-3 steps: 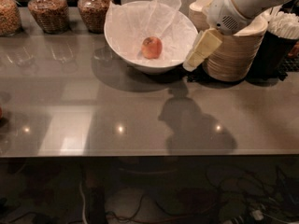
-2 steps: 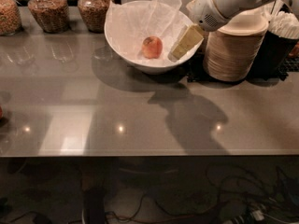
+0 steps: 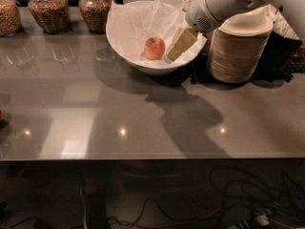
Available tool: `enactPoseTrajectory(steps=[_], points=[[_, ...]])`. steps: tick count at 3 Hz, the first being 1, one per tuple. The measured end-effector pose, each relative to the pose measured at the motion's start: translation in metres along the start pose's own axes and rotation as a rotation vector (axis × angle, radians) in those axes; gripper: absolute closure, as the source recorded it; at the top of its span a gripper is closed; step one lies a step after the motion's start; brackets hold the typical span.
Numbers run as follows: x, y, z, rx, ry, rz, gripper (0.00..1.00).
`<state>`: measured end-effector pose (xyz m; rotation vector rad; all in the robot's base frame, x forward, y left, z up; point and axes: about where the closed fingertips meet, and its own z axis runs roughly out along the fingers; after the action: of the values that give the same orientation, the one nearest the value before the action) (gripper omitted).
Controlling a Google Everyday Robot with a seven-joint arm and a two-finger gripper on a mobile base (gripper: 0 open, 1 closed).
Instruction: Pick apple from white bowl
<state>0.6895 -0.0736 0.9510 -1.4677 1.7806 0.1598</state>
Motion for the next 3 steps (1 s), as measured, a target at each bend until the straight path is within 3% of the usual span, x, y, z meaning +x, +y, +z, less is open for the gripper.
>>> enactPoseTrajectory(steps=[1, 2, 3], points=[[-0.016, -0.009, 0.019, 0.049, -0.05, -0.03, 0.0], [-0.027, -0.019, 0.032, 0.093, -0.088, -0.044, 0.11], [-0.027, -0.026, 0.046, 0.116, -0.096, -0.038, 0.34]])
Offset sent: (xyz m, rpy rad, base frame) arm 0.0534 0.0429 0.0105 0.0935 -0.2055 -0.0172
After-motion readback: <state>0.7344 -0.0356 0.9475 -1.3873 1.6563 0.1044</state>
